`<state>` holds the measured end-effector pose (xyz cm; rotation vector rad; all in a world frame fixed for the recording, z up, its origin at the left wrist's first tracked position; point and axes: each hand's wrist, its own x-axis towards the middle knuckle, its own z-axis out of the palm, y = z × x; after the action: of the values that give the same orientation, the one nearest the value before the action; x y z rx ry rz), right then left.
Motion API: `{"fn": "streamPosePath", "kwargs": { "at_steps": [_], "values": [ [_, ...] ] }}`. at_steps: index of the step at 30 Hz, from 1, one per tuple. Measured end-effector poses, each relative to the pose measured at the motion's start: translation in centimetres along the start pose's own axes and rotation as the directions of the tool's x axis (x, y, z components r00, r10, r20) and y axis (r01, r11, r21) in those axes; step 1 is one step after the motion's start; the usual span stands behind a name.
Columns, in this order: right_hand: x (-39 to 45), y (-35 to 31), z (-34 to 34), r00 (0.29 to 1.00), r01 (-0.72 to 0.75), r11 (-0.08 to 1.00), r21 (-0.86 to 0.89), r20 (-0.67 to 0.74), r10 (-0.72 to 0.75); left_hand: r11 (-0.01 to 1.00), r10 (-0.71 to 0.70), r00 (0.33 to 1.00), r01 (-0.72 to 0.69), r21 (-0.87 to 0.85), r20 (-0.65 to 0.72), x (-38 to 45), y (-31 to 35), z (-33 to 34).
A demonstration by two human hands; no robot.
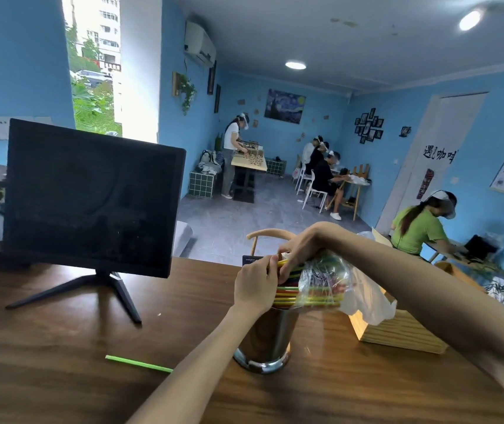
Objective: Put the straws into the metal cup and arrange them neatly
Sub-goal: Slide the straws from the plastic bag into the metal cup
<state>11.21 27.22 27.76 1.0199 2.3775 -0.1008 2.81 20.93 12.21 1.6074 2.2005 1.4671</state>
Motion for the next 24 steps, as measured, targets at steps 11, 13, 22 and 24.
{"fn": "streamPosePath", "kwargs": {
  "at_steps": [11, 13, 22, 24],
  "values": [
    [-0.3, 0.3, 0.1, 0.999, 0.048, 0.995, 0.087, -0.025, -0.046, 0.998, -0.014, 0.999, 0.011, 0.061, 0.052, -0.3, 0.7, -0.4],
    [-0.2, 0.4, 0.3, 0.996, 0.068, 0.994, 0.082, -0.060, -0.063, 1.000, -0.025, 0.999, 0.025, 0.005, 0.045, -0.2, 0.6, -0.2],
    [-0.2, 0.6, 1.2, 0.969, 0.152, 0.985, 0.076, -0.205, -0.134, 0.991, -0.036, 0.999, 0.039, -0.131, 0.023, -0.9, 1.1, 0.0],
    [-0.6, 0.6, 1.2, 0.968, 0.155, 0.984, 0.087, -0.213, -0.133, 0.991, -0.039, 0.999, 0.041, -0.129, 0.019, -0.9, 1.0, -0.1]
  ]
}}
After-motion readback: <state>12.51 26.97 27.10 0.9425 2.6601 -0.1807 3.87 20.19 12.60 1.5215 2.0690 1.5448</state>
